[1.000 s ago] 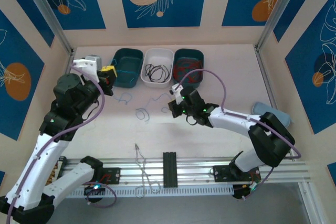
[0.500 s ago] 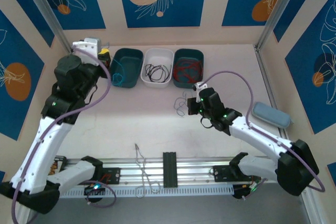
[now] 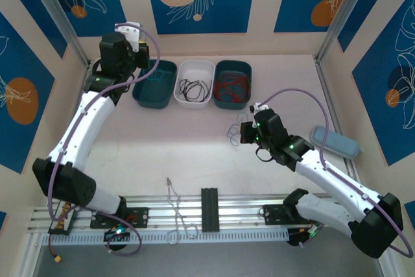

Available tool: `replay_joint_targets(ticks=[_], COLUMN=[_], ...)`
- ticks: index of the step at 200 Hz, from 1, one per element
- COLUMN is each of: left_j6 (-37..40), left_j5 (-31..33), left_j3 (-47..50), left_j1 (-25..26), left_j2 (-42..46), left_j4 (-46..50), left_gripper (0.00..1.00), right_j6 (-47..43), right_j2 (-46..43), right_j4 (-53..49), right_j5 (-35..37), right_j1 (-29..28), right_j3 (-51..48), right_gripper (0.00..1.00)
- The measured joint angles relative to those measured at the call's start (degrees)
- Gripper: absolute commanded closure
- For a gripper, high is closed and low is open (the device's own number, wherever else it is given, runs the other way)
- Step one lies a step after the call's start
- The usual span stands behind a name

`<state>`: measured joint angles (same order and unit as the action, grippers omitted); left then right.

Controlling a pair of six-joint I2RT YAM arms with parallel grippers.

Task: Untangle the cables

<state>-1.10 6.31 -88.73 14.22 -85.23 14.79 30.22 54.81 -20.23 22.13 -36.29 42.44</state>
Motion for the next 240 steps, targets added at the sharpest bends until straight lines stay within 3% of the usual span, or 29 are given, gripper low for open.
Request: replay_joint_targets(ticks=[107,118,150,168,205,240], left_j6=[0.59,0.59,-0.15,-0.70,-2.78,-4.61], left_j5=[-0.31,-0.31,-0.87,-1.68,-4.61,-10.56], left_j3=[-3.28,-3.89,-5.73,-5.81,-4.44,4.55], left_j1=[-3.13,-3.30,-3.34,-3.34,-3.34,-3.34], left_j2=[-17.29,-19.17,-23.23,-23.65,-21.84,-12.46], left_j4=[-2.73,-2.36,-0.48,0.52,0.83,-0.98], left_gripper=[0.97,0.91,0.48,0.33,0.22,0.20], right_j6=[1.86,1.88,2.47,2.71,2.95,3.34], right_j2=[0.07,0.11,0.17,0.17,0.17,0.59], right_j4=[-3.74,-3.93,-5.16,-5.92,-7.06,-9.09], right_j5=[-0.04,-0.04,-0.48,-0.96,-1.92,-3.28], right_j1=[0.00,0.00,0.00,0.00,0.00,0.00], right_j3=[5.64,6.21,8.00,9.38,12.85,17.22], right_gripper=[1.00,1.00,1.00,1.00,1.00,1.00])
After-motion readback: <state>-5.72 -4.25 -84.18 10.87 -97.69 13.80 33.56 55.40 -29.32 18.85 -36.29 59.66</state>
